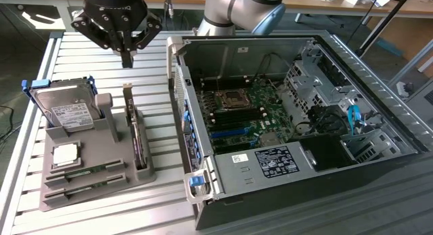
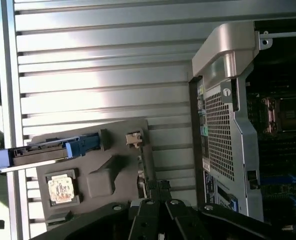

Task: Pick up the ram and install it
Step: 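Reach for the ram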

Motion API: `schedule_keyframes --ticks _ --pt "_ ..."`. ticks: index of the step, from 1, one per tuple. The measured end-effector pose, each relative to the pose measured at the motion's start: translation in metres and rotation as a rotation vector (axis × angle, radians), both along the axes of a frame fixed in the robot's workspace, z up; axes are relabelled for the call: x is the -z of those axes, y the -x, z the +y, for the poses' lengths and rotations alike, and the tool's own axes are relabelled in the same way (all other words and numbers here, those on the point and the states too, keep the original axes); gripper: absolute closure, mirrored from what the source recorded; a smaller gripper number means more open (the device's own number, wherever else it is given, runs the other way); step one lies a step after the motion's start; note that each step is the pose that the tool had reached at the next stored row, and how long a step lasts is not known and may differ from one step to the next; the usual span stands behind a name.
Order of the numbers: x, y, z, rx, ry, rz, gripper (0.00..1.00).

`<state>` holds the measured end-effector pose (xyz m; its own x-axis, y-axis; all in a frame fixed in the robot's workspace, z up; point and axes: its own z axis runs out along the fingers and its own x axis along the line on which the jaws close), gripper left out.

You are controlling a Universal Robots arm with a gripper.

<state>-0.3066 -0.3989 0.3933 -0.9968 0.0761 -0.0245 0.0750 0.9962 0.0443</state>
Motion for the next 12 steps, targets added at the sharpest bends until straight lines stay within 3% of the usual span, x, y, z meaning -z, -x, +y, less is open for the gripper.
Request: schedule_keyframes --ticks 6,8,12 --pt "0.0001 0.029 0.0000 0.000 -0.0001 -0.0002 0.89" --pt "0.0001 0.046 0.0000 0.000 0.0000 -0.0001 0.89" --pt "0.0003 0.048 -0.0006 0.000 0.0000 -0.0001 0.89"
